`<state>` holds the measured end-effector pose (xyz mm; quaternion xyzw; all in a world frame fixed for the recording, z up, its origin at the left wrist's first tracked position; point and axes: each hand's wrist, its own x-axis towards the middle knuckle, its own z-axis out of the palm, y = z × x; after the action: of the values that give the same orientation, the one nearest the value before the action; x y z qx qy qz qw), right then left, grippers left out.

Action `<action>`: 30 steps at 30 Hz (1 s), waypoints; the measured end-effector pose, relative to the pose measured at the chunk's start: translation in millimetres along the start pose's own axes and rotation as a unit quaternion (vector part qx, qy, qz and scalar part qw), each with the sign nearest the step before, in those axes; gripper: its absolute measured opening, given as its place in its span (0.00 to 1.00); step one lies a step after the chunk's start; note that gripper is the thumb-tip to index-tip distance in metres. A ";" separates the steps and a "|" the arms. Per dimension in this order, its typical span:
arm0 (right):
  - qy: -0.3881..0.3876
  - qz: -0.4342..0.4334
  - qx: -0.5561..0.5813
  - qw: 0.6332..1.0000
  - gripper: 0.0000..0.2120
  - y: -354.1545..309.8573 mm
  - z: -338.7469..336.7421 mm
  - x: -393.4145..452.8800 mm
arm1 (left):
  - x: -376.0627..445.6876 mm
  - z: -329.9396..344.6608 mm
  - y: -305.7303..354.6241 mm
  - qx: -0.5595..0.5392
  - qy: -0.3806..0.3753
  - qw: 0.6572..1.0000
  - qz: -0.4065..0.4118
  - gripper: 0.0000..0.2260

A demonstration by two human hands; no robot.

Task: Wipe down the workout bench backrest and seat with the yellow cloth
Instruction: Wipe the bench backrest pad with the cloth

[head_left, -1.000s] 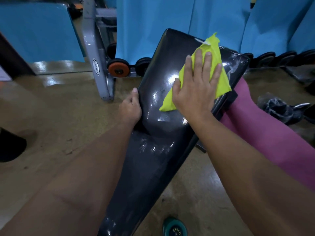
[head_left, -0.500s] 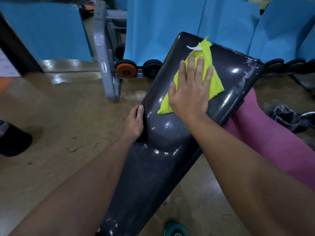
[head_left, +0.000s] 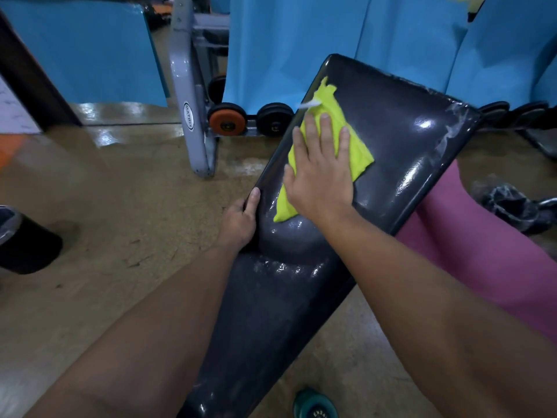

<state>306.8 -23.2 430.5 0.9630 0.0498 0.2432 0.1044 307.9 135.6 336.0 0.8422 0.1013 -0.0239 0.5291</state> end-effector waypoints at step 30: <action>0.016 0.027 0.028 0.999 0.29 -22.0 8.7 4.4 | 4.1 6.7 -6.5 0.003 0.033 0.999 -0.022 0.25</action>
<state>313.8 -2.7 420.1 0.9625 0.0322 0.2602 0.0698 311.1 132.9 326.7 0.8414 0.1371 -0.0084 0.5227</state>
